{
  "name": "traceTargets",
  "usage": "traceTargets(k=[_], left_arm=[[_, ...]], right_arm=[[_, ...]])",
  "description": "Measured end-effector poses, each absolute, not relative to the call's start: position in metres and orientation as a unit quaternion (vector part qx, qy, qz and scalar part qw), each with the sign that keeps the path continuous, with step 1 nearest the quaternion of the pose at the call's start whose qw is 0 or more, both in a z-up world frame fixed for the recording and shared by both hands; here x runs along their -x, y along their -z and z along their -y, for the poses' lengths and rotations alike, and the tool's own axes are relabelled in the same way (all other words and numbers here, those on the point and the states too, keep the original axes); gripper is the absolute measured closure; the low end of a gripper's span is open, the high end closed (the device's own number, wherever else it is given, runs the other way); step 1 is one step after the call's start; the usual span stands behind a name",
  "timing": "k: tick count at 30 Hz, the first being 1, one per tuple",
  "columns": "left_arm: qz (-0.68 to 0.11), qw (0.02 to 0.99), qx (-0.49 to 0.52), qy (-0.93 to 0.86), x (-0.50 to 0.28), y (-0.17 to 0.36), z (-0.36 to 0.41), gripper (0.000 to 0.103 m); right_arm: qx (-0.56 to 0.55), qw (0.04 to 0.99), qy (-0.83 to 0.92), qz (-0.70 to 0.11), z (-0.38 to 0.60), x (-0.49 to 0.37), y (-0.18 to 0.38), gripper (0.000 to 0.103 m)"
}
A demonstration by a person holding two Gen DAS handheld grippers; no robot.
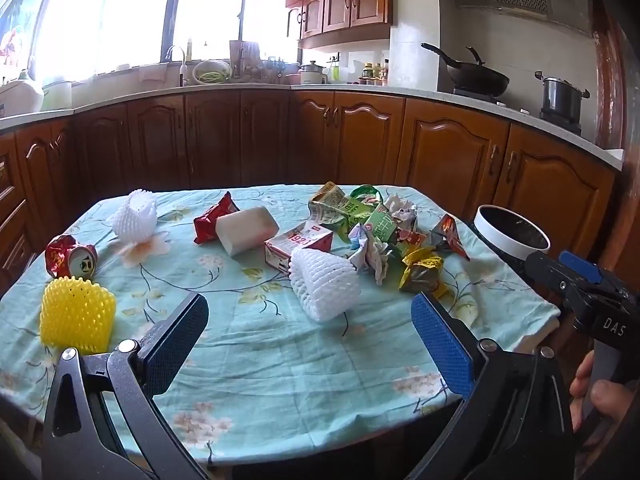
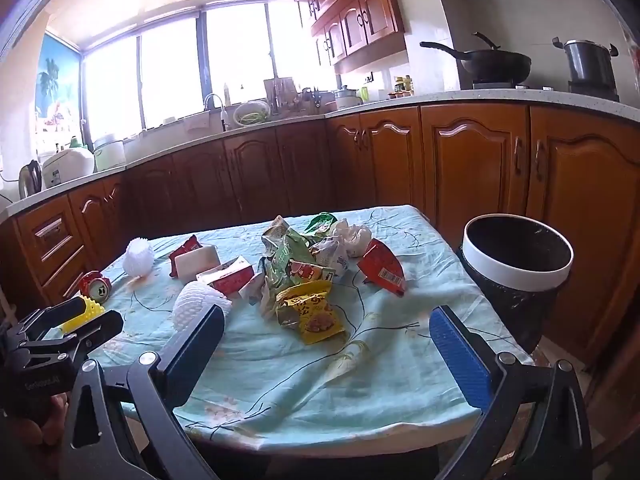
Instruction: Collect trash
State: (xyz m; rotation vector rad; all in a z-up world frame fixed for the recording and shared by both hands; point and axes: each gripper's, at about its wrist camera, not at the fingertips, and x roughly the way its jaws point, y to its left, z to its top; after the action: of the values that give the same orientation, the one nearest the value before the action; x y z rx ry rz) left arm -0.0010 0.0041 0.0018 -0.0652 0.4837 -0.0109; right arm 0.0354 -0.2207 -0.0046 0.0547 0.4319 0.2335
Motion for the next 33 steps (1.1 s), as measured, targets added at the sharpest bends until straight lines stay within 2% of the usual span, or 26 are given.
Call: traceTargets(k=[33], left_arm=[[-0.242, 0.970, 0.027, 0.011, -0.005, -0.002, 0.007, 0.000]], right_arm=[[-0.046, 0.971, -0.099, -0.211, 0.236, -0.035, 0.002, 0.000]])
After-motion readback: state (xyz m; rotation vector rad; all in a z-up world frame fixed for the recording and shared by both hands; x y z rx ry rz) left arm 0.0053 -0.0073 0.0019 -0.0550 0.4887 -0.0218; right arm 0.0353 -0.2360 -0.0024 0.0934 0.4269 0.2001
